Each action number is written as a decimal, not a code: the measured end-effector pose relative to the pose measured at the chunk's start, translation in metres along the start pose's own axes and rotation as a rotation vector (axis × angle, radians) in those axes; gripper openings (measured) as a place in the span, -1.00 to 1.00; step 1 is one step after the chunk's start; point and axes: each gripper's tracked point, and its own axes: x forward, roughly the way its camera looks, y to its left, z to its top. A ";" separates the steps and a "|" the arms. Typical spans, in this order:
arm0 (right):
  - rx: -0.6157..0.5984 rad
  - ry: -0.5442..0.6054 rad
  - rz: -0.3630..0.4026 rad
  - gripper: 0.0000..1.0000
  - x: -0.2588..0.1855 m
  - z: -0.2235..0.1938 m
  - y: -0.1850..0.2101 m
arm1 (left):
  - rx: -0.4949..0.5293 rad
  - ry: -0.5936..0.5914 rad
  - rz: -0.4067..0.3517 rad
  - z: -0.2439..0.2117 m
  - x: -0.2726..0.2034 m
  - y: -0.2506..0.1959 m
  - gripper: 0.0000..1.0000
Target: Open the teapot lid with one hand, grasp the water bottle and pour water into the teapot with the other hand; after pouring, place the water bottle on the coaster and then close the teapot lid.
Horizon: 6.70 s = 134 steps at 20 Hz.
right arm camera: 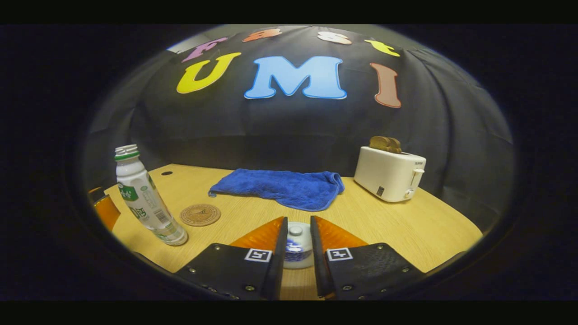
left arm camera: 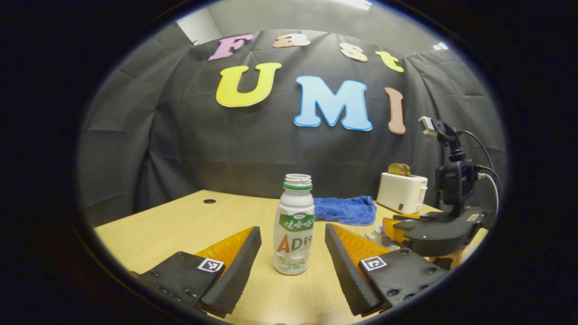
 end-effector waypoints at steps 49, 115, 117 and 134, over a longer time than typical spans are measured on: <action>0.081 -0.025 0.038 -0.78 0.004 0.008 -0.004 | 0.051 0.059 -0.008 -0.023 0.019 0.009 0.89; 0.318 -0.189 -0.058 -0.77 -0.055 0.022 -0.158 | 1.627 0.057 -0.294 -0.007 0.114 -0.109 0.73; 0.319 -0.188 -0.058 -0.77 -0.054 0.020 -0.158 | 1.666 0.055 -0.301 -0.007 0.114 -0.107 0.73; 0.310 -0.180 -0.051 -0.77 -0.055 0.020 -0.156 | 1.902 0.036 -0.336 -0.002 0.122 -0.110 0.61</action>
